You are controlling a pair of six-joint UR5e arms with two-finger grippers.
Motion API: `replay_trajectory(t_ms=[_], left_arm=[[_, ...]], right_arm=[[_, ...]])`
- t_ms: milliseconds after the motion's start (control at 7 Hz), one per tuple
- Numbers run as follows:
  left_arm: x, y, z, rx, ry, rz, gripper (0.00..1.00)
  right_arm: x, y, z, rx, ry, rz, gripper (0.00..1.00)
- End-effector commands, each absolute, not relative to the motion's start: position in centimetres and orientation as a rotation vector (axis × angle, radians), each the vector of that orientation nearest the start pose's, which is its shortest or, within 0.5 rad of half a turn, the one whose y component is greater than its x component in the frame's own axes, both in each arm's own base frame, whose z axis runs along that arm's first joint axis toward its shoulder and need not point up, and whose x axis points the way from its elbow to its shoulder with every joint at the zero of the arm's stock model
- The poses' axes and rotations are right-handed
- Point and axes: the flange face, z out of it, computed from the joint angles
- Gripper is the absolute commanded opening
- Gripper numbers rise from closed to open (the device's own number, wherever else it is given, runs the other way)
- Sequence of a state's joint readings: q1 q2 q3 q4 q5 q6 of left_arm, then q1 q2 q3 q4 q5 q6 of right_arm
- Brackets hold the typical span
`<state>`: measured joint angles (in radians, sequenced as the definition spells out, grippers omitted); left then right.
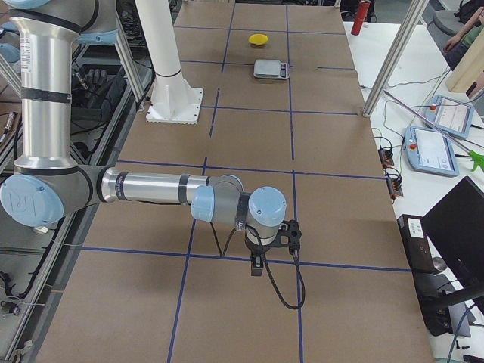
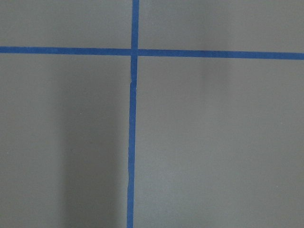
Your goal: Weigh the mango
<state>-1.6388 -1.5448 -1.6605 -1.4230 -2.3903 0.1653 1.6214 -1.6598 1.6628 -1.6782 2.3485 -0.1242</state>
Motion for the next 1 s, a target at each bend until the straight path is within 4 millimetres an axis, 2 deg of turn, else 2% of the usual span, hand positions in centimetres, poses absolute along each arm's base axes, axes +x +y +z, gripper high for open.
replay_trajectory(t_ms=[0,286,429,571,714,857], left_arm=[[-9.2,-46.8,63.7,0.02,0.824,0.058,1.0],[-9.2,-46.9,63.9,0.01,0.813,0.046,1.0],[-8.3,-47.8,62.9,-0.003,0.81,0.014,0.99],[-2.1,-49.5,61.6,-0.025,0.813,0.028,0.96],[1.6,-50.2,60.5,0.003,0.83,-0.019,0.96],[6.5,-50.0,59.8,-0.004,0.847,-0.018,0.96]], right_arm=[[8.6,-44.2,66.6,-0.031,-0.783,-0.029,1.0],[8.6,-44.2,66.6,-0.031,-0.783,-0.029,1.0],[8.6,-44.3,66.5,-0.029,-0.783,-0.03,1.0],[8.6,-44.3,66.5,-0.029,-0.783,-0.03,1.0],[8.6,-44.2,66.6,-0.031,-0.783,-0.029,1.0],[8.6,-44.2,66.6,-0.031,-0.783,-0.029,1.0]])
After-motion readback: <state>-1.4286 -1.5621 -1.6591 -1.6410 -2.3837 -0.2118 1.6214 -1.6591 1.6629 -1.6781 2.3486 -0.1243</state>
